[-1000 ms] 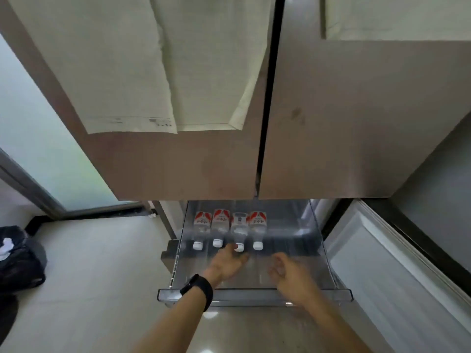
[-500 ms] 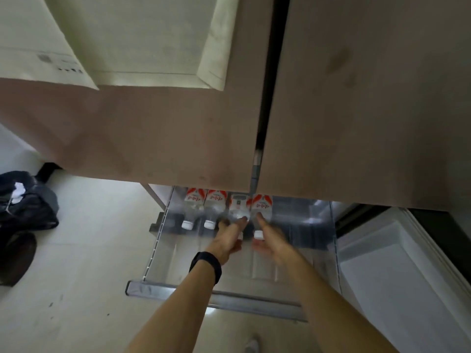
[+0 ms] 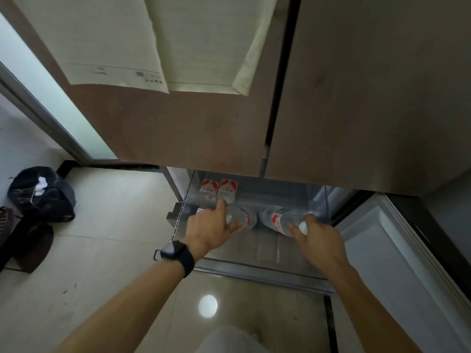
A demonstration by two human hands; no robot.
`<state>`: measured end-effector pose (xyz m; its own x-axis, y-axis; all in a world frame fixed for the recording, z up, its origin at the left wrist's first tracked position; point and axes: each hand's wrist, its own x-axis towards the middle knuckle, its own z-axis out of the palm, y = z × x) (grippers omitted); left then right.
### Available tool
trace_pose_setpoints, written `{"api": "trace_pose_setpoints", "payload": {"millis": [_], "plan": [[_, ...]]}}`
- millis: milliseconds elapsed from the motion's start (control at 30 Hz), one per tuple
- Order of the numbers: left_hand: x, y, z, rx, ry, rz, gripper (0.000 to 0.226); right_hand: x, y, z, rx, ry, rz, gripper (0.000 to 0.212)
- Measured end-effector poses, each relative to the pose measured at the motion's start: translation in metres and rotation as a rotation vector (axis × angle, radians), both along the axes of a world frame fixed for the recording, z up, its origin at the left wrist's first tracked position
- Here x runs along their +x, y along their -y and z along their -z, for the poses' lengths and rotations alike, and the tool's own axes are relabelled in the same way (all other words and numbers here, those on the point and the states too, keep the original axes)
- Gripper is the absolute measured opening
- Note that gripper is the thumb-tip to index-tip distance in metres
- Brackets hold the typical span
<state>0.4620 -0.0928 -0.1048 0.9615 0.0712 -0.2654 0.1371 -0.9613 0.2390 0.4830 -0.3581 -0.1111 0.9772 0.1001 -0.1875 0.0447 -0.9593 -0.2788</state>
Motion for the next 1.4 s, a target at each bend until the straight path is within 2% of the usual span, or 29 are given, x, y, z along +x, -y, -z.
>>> {"api": "trace_pose_setpoints", "payload": {"millis": [67, 133, 300, 467, 567, 667, 733, 800, 967, 1133, 1233, 1400], "plan": [[0.009, 0.004, -0.016, 0.015, 0.030, 0.111, 0.053, 0.001, 0.002, -0.010, -0.010, 0.037, -0.121, 0.036], [0.015, 0.010, -0.027, 0.000, -0.021, 0.215, 0.046, 0.005, 0.002, -0.020, -0.009, 0.031, -0.232, 0.031], [0.012, 0.010, -0.024, -0.139, -0.075, 0.224, 0.039, 0.002, -0.006, -0.026, 0.115, -0.067, -0.340, 0.021], [-0.001, -0.004, -0.007, -0.321, -0.024, 0.072, 0.045, -0.018, -0.014, -0.005, 0.222, -0.024, -0.234, 0.026], [-0.014, -0.005, 0.012, -0.362, 0.043, -0.015, 0.062, -0.028, -0.024, 0.011, 0.503, -0.035, -0.075, 0.038], [-0.022, 0.000, 0.030, -0.474, 0.011, -0.083, 0.081, -0.032, -0.033, 0.022, 0.737, -0.199, 0.049, 0.058], [-0.021, 0.005, 0.037, -0.491, 0.004, -0.127, 0.076, -0.032, -0.037, 0.031, 0.755, -0.221, 0.053, 0.069], [-0.018, 0.009, 0.037, -0.425, 0.006, -0.114, 0.069, -0.029, -0.041, 0.040, 0.740, -0.217, 0.052, 0.073], [-0.014, 0.017, 0.023, -0.353, 0.025, -0.024, 0.065, -0.024, -0.045, 0.036, 0.651, -0.176, 0.075, 0.060], [-0.057, 0.001, -0.014, -0.589, 0.267, -0.195, 0.062, -0.051, -0.034, -0.001, 0.715, -0.094, 0.164, 0.053], [-0.109, -0.024, -0.053, -0.652, 0.475, -0.304, 0.069, -0.079, -0.044, -0.038, 0.861, 0.010, 0.200, 0.052], [-0.224, -0.078, -0.100, -0.598, 0.701, -0.445, 0.064, -0.148, -0.102, -0.096, 0.954, 0.143, -0.094, 0.063]]}}
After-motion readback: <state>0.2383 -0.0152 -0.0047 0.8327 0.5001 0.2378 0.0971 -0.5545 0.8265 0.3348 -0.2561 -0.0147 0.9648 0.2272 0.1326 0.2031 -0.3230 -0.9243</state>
